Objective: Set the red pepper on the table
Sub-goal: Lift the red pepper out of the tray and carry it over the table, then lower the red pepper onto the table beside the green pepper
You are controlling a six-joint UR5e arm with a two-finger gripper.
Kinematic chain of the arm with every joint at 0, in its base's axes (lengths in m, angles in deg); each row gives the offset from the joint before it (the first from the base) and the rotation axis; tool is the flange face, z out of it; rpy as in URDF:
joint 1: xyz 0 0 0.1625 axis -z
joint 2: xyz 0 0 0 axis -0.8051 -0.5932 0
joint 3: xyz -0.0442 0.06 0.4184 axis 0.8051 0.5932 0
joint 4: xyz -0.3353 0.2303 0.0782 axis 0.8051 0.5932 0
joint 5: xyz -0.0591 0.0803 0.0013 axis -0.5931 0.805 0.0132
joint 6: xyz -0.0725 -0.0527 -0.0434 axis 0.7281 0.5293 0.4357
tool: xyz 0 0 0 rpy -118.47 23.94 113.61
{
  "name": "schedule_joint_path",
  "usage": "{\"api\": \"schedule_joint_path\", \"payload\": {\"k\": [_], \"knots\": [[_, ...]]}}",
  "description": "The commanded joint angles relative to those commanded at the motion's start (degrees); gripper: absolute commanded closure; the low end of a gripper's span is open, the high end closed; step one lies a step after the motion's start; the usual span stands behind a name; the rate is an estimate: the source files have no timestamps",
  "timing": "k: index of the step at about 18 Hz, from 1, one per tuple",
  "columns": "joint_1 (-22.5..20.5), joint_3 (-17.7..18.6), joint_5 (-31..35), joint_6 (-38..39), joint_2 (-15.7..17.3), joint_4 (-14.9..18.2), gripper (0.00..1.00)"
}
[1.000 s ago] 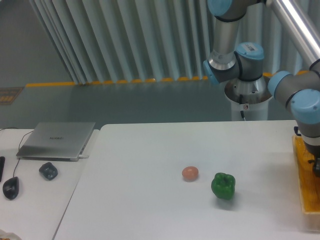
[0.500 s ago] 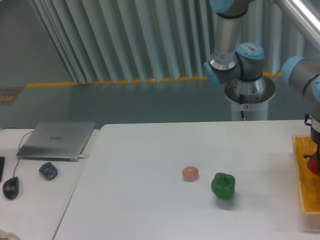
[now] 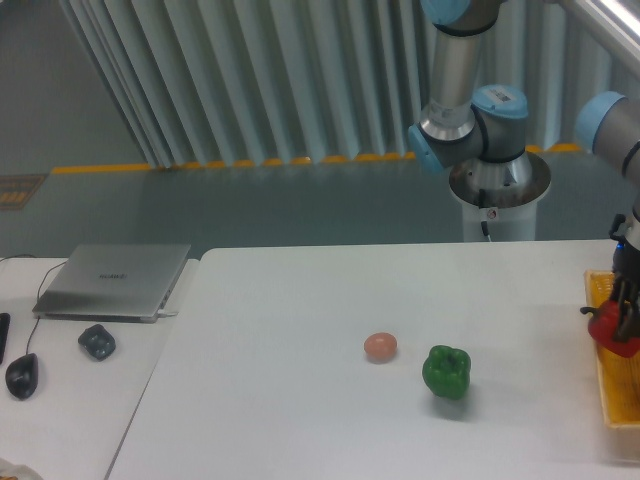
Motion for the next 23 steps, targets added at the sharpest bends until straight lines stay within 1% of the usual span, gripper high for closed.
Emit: {"api": "schedule_joint_path", "payload": {"k": [2, 5, 8, 10, 12, 14, 15, 18, 21, 22, 23], "knots": [[1.23, 0.0, 0.09, 3.41, 0.09, -0.09, 0.6], [1.85, -0.17, 0.09, 5.62, 0.09, -0.09, 0.6], [4.57, -0.97, 0.26, 13.78, -0.26, -0.61, 0.61], [5.8, -1.05, 0.26, 16.6, -0.35, -0.79, 0.63], [7.38, -1.05, 0.26, 22.04, -0.61, -1.14, 0.63], [9.22, -0.88, 1.31, 27.58, -0.96, -4.2, 0.63], [10.28, -0.88, 2.28, 29.0, -1.4, -5.35, 0.63], [12.13, -0.97, 3.69, 34.61, -2.37, -6.67, 0.63], [14.68, -0.44, 5.96, 41.9, -3.25, -11.5, 0.63], [16.08, -0.44, 8.24, 46.89, -3.69, -13.43, 0.63], [16.35, -0.44, 8.87, 49.29, -4.04, -14.49, 0.63]]}}
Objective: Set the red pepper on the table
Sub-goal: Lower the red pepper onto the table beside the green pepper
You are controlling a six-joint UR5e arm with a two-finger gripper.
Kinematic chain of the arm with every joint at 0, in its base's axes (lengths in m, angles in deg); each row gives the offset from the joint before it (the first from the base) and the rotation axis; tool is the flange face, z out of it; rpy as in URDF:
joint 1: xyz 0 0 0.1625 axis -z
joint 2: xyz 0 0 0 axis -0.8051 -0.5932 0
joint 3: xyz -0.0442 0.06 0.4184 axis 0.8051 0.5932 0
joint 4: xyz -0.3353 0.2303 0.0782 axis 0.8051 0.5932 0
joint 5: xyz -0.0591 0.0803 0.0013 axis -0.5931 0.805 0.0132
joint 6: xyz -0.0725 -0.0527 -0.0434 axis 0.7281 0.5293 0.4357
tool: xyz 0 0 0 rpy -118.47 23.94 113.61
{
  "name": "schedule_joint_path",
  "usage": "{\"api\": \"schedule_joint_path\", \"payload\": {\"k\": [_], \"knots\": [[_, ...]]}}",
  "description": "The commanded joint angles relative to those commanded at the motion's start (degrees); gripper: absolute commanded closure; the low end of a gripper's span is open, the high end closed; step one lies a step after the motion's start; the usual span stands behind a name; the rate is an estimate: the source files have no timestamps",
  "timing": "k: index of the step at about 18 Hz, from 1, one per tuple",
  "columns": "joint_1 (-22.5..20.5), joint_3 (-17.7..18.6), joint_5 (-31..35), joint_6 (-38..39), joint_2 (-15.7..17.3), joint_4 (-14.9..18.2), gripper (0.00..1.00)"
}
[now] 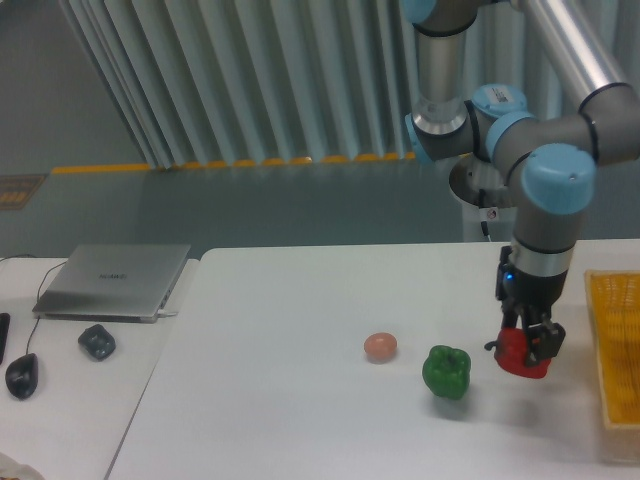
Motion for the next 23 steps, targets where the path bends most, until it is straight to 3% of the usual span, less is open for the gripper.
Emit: {"api": "schedule_joint_path", "payload": {"k": [5, 10, 23], "knots": [[0.97, 0.09, 1.23, 5.45, -1.14, -0.8, 0.63], [2.11, 0.0, 4.22, 12.84, -4.04, -6.15, 0.63], [2.11, 1.31, 4.4, 12.86, -6.24, -6.87, 0.58]]}}
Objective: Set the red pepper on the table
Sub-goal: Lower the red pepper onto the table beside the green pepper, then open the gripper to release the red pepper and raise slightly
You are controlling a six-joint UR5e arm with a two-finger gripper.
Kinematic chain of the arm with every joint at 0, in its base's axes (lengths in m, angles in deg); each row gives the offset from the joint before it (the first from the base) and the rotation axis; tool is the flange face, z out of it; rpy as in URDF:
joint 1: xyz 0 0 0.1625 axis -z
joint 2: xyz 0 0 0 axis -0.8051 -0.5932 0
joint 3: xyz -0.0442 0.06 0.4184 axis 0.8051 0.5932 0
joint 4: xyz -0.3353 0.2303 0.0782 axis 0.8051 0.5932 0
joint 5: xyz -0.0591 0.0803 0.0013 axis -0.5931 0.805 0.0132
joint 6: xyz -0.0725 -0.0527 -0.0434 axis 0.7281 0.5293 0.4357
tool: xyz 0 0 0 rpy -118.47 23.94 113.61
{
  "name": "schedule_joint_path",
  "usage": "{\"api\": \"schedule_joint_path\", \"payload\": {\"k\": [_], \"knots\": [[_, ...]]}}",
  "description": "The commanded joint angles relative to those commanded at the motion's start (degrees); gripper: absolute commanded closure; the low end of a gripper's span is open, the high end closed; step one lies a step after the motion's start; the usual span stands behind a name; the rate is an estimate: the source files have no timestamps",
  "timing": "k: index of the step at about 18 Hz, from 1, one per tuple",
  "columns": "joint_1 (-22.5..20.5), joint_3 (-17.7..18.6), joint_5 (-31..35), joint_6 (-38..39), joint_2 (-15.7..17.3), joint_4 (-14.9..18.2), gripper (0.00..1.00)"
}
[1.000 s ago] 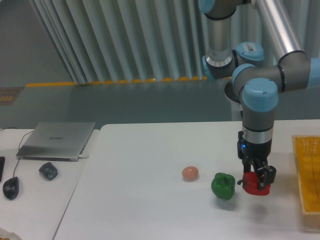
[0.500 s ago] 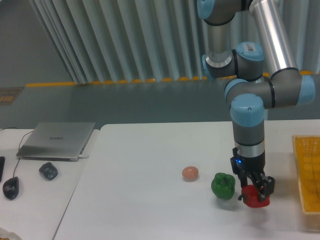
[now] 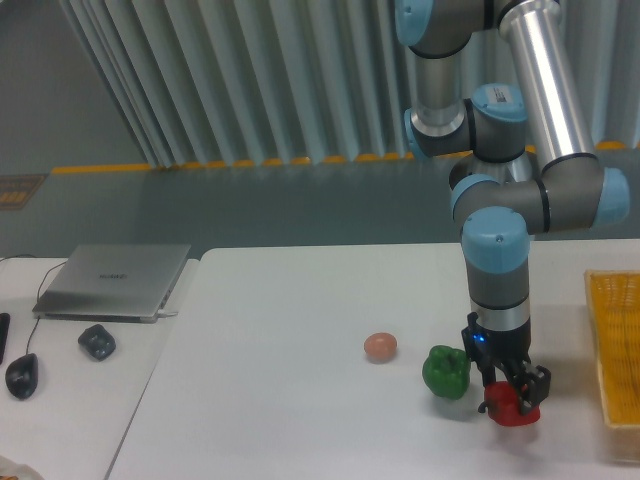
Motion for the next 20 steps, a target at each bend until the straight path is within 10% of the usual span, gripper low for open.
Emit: {"api": "schedule_joint_path", "payload": {"k": [4, 5, 11, 20], "knots": [[0.09, 1.06, 0.0, 0.0, 0.0, -0.7, 0.49], [0.09, 1.06, 0.0, -0.17, 0.0, -0.79, 0.23], [1.05, 1.06, 4.04, -0.26, -0.26, -1.49, 0.0], [-0.44, -0.88, 3.6, -9.13, 2.46, -0.88, 0.0]]}}
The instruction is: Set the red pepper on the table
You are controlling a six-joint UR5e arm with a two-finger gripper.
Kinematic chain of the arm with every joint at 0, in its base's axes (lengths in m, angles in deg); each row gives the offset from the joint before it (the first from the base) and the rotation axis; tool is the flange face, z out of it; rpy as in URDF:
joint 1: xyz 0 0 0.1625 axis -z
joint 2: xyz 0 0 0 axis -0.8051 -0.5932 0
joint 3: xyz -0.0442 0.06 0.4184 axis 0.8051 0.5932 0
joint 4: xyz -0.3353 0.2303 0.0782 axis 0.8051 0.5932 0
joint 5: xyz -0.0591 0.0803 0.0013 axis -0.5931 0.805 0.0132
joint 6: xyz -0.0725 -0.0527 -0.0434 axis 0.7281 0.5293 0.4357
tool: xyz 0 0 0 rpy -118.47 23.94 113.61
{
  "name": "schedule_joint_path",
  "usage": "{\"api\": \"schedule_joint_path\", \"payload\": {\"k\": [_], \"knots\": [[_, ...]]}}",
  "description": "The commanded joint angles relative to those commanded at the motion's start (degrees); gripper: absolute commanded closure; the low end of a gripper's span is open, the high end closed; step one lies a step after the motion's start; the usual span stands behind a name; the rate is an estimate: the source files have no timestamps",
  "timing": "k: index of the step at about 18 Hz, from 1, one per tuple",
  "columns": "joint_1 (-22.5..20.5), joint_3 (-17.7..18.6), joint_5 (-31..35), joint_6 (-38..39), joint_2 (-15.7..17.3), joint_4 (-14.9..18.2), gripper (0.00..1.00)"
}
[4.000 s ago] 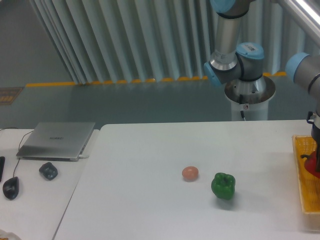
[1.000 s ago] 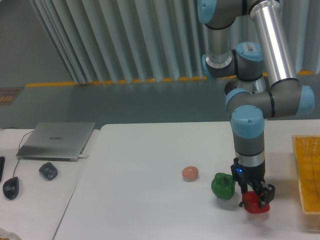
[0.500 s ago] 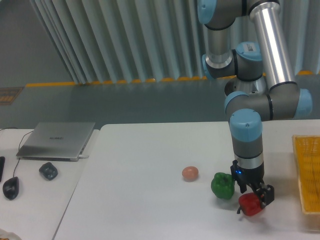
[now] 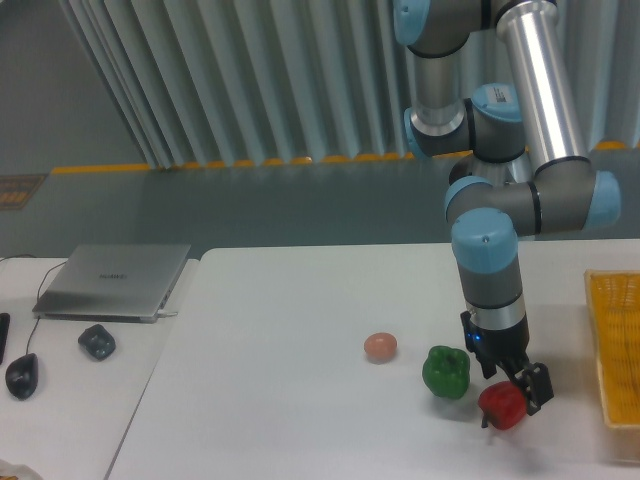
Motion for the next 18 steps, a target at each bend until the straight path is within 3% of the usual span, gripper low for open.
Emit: {"api": "schedule_joint_path", "payload": {"k": [3, 8, 18], "knots": [[-0.09, 0.26, 0.62, -7.02, 0.79, 1.92, 0.0], [-2.29, 0.09, 1.58, -23.63, 2.99, 9.14, 0.0], [-2.46, -0.97, 0.35, -25.32, 6.33, 15.82, 0.0]]}}
